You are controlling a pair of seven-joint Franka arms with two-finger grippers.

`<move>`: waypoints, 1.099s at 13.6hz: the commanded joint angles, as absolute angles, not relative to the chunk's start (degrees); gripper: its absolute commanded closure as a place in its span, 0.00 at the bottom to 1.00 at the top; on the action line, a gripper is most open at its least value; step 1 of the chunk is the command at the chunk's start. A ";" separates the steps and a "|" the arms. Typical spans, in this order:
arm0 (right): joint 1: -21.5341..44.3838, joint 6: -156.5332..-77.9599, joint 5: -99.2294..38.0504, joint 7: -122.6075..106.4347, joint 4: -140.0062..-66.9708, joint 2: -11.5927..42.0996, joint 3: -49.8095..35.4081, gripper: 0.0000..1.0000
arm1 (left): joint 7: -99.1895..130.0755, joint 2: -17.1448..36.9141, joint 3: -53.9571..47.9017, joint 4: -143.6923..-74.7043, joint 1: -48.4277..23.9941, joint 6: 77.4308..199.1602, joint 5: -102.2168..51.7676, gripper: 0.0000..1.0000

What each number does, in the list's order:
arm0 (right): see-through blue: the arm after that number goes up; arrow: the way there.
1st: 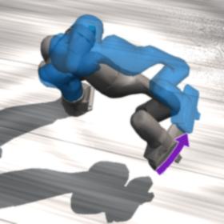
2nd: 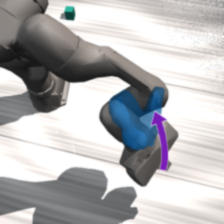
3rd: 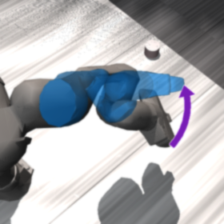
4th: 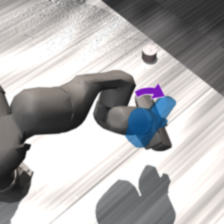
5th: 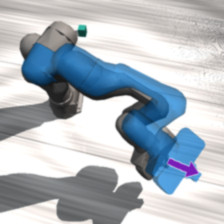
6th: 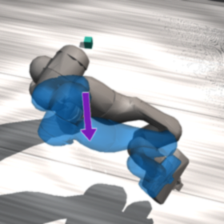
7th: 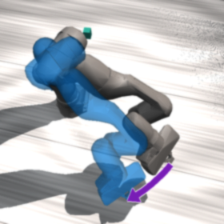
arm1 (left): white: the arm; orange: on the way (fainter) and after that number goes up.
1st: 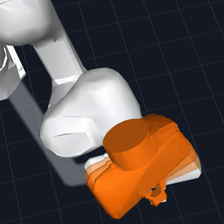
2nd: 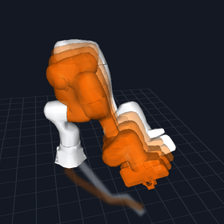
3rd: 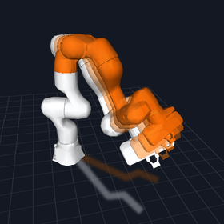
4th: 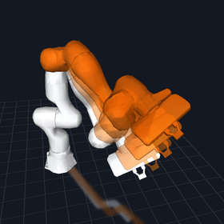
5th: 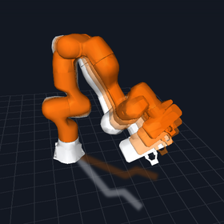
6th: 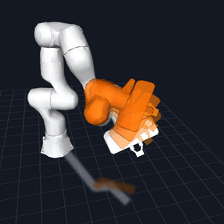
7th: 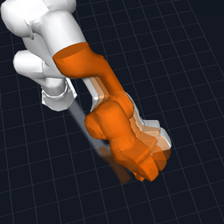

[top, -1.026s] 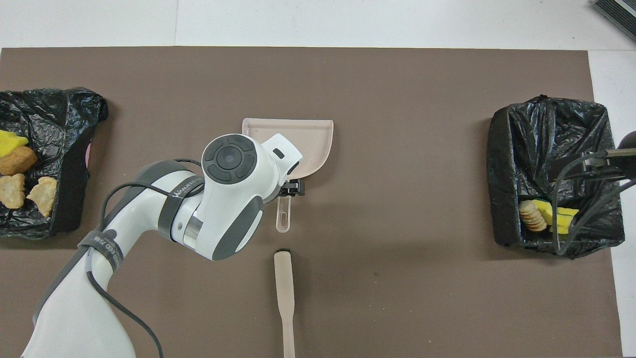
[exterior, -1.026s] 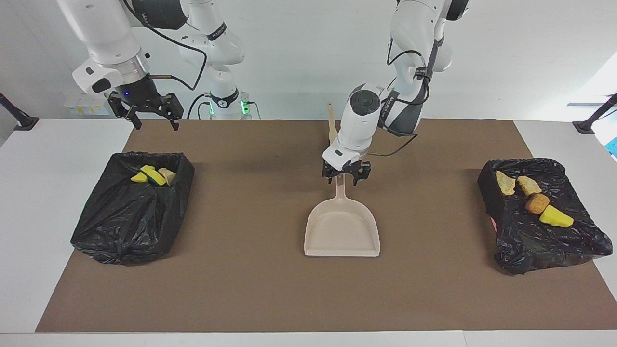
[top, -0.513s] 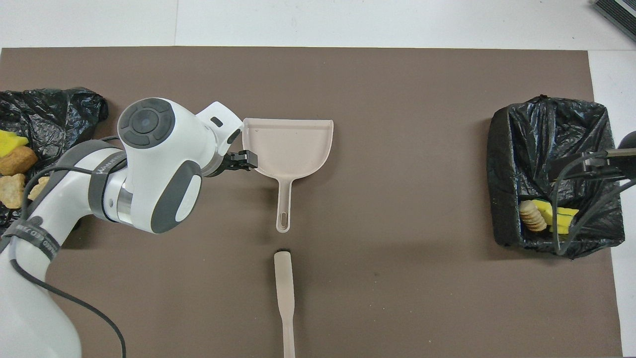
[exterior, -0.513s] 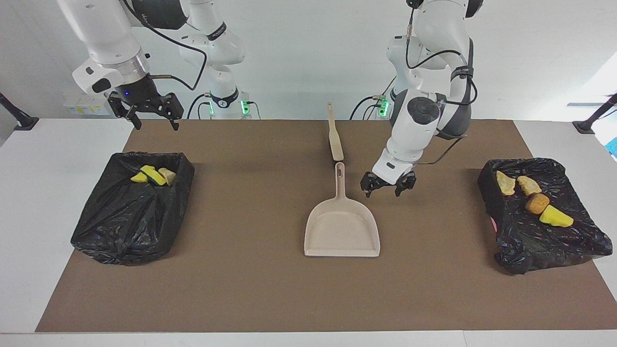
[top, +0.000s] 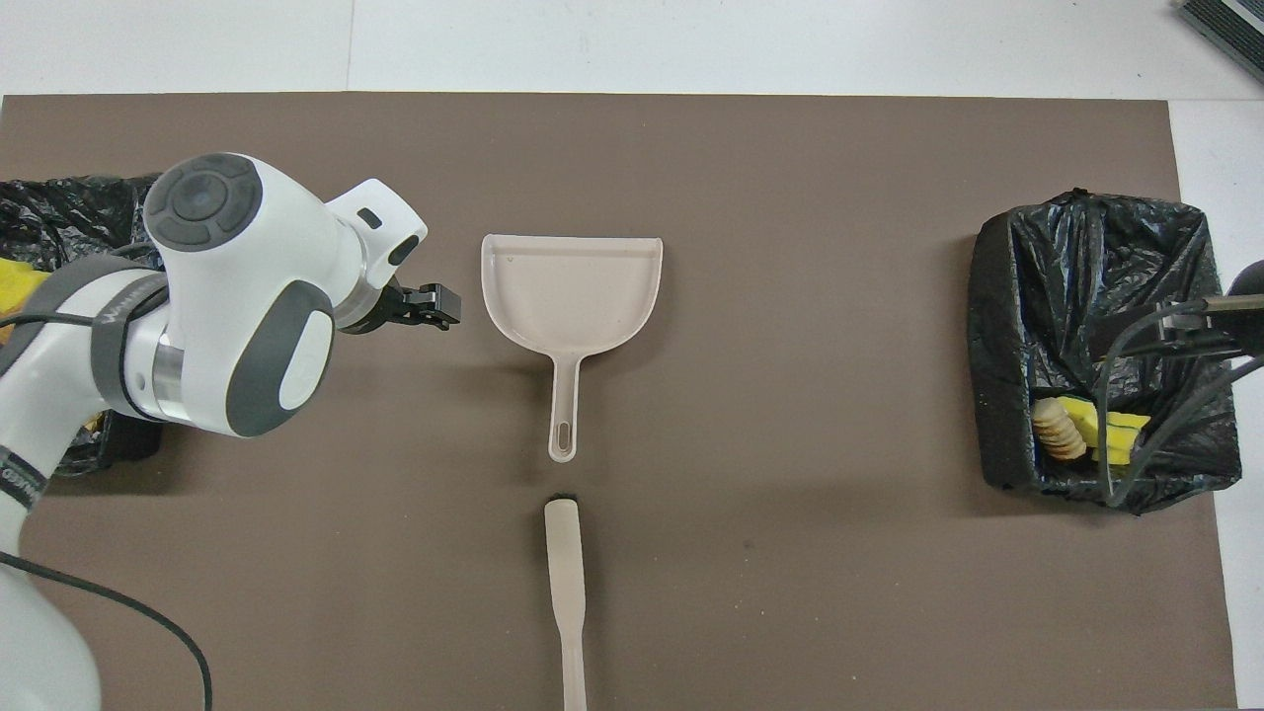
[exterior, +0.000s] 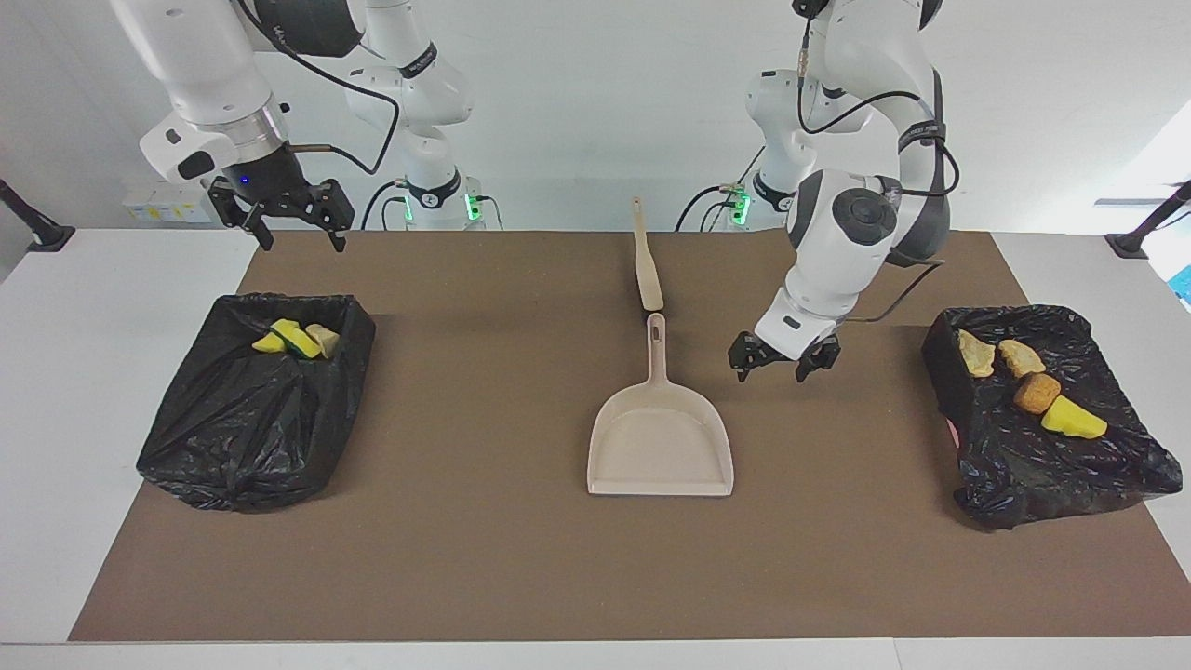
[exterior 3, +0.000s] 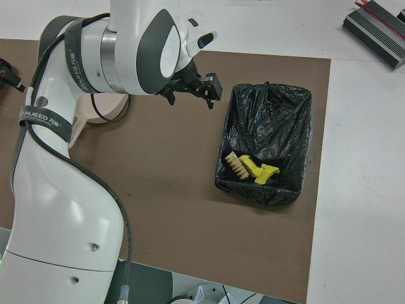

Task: Sweep and dump trash in bin

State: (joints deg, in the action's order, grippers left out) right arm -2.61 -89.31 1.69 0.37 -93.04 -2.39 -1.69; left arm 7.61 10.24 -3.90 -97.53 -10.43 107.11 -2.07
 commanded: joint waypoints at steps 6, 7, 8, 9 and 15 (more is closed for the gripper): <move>-3.08 -88.42 0.79 0.44 -93.69 -3.25 -1.93 0.00 | 2.37 0.72 -2.03 -92.20 -7.21 90.54 -2.29 0.00; -3.08 -88.42 0.79 0.44 -93.69 -3.25 -1.93 0.00 | 2.37 -0.34 -1.50 -92.20 -7.29 89.31 -2.20 0.00; -3.08 -88.42 0.79 0.44 -93.69 -3.25 -1.93 0.00 | 2.37 -0.96 -1.23 -92.02 -7.29 88.43 -2.02 0.00; -3.08 -88.42 0.79 0.44 -93.69 -3.25 -1.93 0.00 | 1.94 -1.58 -1.14 -92.02 -7.29 87.63 -1.15 0.00; -3.08 -88.42 0.79 0.44 -93.69 -3.25 -1.93 0.00 | -0.44 -3.60 -0.97 -92.29 -7.29 86.40 -1.14 0.00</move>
